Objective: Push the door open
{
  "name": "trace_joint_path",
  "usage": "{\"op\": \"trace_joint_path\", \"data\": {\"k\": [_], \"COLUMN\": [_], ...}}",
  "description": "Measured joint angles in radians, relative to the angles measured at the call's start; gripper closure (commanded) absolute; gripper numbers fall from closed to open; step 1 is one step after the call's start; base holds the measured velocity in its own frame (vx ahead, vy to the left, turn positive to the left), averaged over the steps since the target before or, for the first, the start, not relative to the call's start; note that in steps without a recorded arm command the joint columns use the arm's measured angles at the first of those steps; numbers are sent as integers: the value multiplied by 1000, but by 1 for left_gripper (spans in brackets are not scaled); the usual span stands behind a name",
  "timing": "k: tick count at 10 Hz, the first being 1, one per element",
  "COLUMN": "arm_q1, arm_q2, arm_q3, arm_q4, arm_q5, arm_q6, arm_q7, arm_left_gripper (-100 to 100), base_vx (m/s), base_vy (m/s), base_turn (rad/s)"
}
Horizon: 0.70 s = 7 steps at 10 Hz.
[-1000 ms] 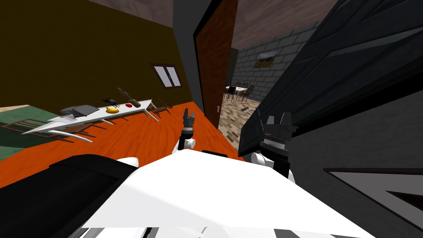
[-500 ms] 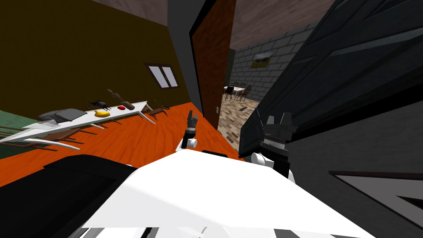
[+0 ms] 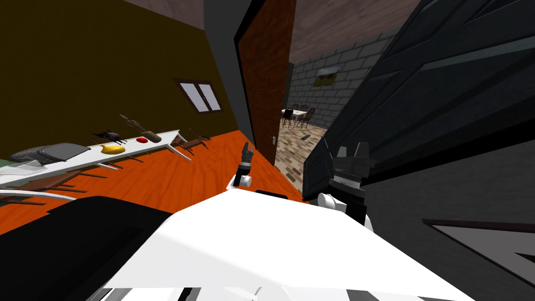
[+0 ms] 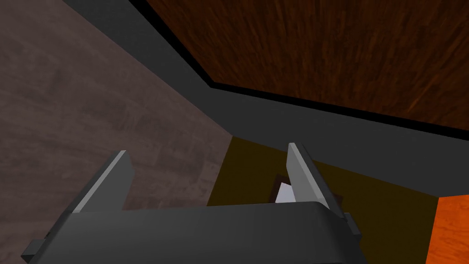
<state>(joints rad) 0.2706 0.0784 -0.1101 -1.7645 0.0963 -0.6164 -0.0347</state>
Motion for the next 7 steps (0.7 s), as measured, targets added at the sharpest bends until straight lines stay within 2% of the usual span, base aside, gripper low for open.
{"op": "trace_joint_path", "data": {"k": [2,4,5,7], "arm_q1": [-11,-40,-52,-76], "arm_q2": [7,8,7,18], "arm_q3": [-15,-28,-36,-44], "arm_q4": [47,103,138,186], "arm_q5": [-2,-4,-6,-4], "arm_q6": [-14,-18,-28,-31], "arm_q7": [8,13,15,28], "arm_left_gripper": [-100,-100,-100,-100], "base_vx": [91,73,78,97], "base_vy": [63,58,70,72], "base_turn": [-82,-84,-88,-89]}}
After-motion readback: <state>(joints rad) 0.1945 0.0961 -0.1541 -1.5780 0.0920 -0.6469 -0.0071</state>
